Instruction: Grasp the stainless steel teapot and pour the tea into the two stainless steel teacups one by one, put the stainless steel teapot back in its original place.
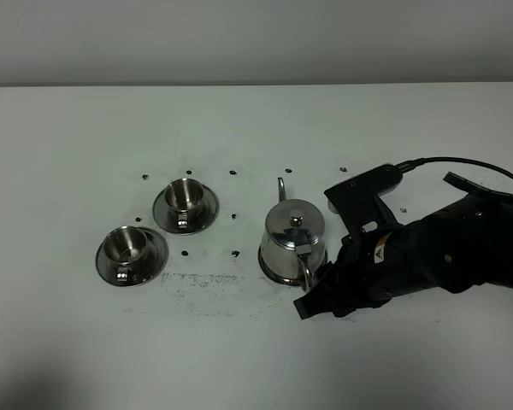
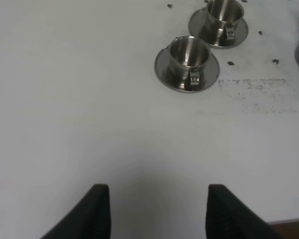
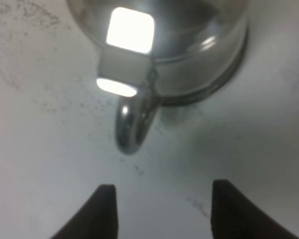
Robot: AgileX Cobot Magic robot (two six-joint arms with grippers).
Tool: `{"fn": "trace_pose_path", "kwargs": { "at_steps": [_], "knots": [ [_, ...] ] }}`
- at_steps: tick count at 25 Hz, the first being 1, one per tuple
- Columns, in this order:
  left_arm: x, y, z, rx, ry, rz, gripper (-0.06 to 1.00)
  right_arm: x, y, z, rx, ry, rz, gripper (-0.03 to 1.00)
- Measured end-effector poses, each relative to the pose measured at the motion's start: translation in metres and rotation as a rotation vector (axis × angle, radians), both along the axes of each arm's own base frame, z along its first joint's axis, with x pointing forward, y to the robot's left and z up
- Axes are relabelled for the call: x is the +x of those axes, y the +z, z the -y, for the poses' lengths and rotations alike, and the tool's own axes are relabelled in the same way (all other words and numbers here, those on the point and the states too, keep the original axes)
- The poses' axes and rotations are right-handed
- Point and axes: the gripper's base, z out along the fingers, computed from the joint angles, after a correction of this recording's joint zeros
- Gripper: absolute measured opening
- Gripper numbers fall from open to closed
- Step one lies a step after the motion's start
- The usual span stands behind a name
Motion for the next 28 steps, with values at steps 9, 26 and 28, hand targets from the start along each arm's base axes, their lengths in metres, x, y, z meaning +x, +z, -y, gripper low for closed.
{"fn": "trace_pose_path", "kwargs": {
  "at_steps": [9,26,28],
  "knots": [
    [0.0,0.0,0.0,0.0,0.0,0.0,0.43,-0.001,-0.011,-0.013,0.026,-0.018,0.003,0.42],
    [0.0,0.0,0.0,0.0,0.0,0.0,0.43,0.006,-0.027,-0.017,0.019,-0.039,0.032,0.42],
    [0.0,0.0,0.0,0.0,0.0,0.0,0.43,0.007,-0.027,-0.016,0.012,-0.035,0.037,0.42]
  ]
}}
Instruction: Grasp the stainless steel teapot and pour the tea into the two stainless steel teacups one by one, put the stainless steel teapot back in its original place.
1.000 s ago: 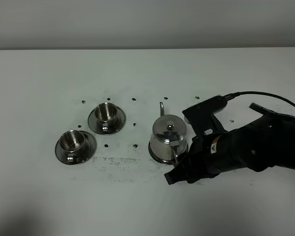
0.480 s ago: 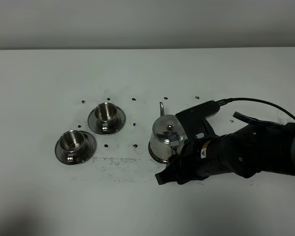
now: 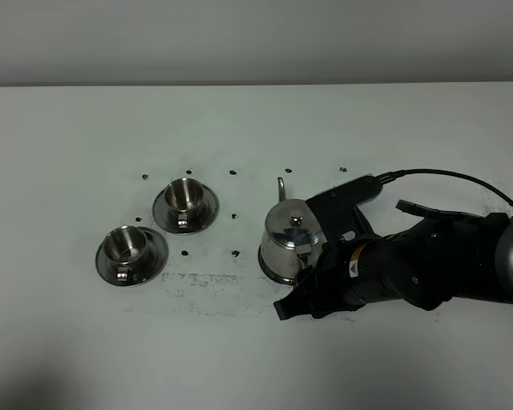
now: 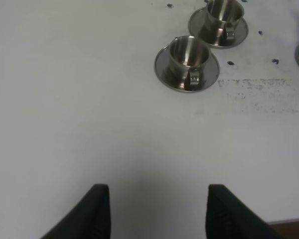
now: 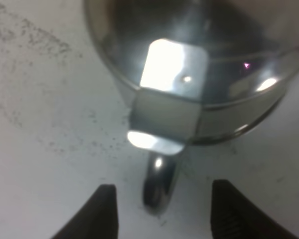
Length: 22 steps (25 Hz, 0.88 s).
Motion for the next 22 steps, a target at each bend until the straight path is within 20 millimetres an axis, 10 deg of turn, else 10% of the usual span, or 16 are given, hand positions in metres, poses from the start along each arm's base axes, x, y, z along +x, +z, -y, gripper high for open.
{"fn": "trace_pose_path", "kwargs": {
  "at_steps": [22],
  "knots": [
    [0.0,0.0,0.0,0.0,0.0,0.0,0.43,0.012,-0.001,0.021,-0.082,-0.062,0.021,0.42]
  ]
}}
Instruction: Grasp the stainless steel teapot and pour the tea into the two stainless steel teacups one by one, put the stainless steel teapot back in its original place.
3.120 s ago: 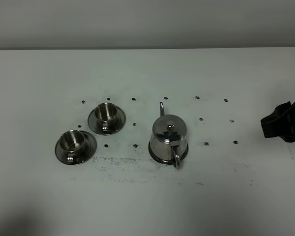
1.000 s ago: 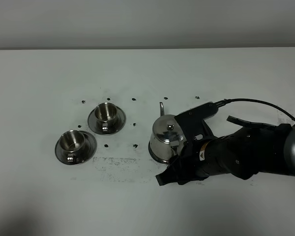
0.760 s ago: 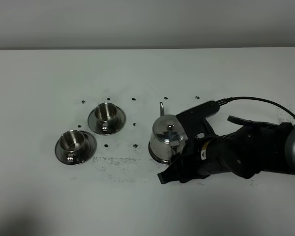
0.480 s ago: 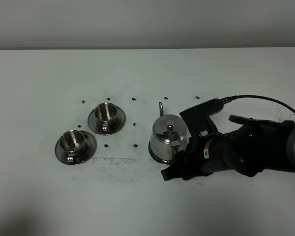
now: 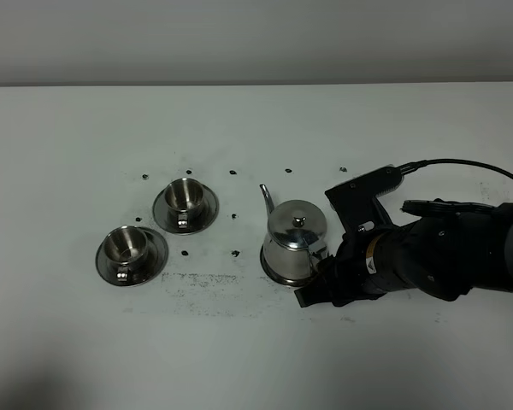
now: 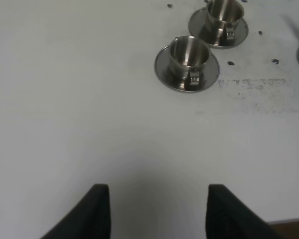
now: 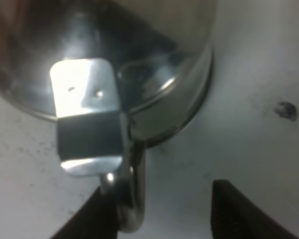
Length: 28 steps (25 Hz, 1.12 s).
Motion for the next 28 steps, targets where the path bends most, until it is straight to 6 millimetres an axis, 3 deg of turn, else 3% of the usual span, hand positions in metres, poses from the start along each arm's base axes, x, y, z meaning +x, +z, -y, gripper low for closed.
{"fn": "trace_pose_path", "kwargs": {
  "at_steps": [28],
  "knots": [
    [0.0,0.0,0.0,0.0,0.0,0.0,0.43,0.007,0.002,0.014,-0.141,0.067,0.061,0.42]
  ]
}}
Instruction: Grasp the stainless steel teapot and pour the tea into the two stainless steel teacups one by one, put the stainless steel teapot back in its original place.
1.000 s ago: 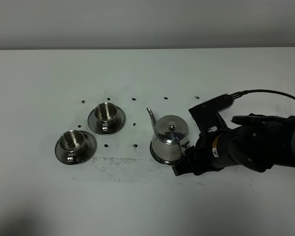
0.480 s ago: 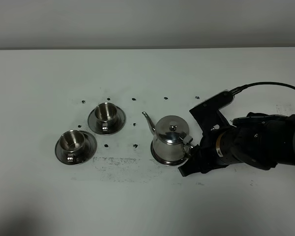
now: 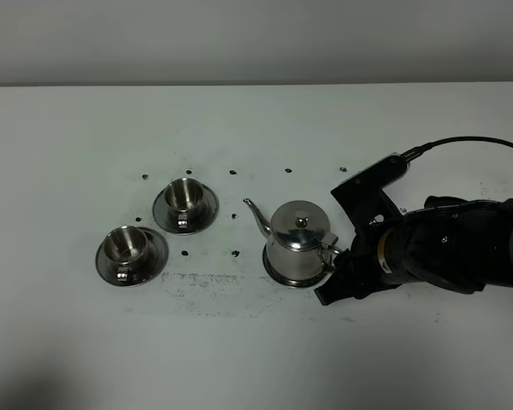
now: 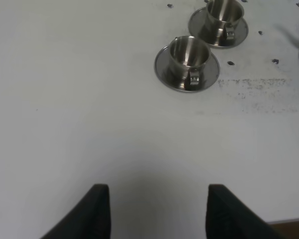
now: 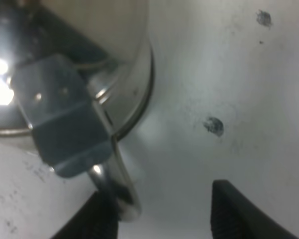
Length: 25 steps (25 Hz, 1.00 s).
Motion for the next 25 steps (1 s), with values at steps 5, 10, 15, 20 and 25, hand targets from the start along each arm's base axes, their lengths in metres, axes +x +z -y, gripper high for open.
{"fn": "trace_pose_path", "kwargs": {
  "at_steps": [5,10,15,20,25],
  "knots": [
    [0.0,0.0,0.0,0.0,0.0,0.0,0.43,-0.009,0.018,0.004,-0.029,0.037,-0.02,0.42],
    [0.0,0.0,0.0,0.0,0.0,0.0,0.43,-0.009,0.047,0.0,-0.066,0.138,-0.07,0.42],
    [0.0,0.0,0.0,0.0,0.0,0.0,0.43,0.003,0.078,-0.009,-0.121,0.279,-0.061,0.42],
    [0.0,0.0,0.0,0.0,0.0,0.0,0.43,0.021,0.092,-0.007,-0.125,0.293,-0.084,0.45],
    [0.0,0.0,0.0,0.0,0.0,0.0,0.43,0.033,0.081,-0.006,-0.13,0.372,-0.154,0.47]
  ]
}}
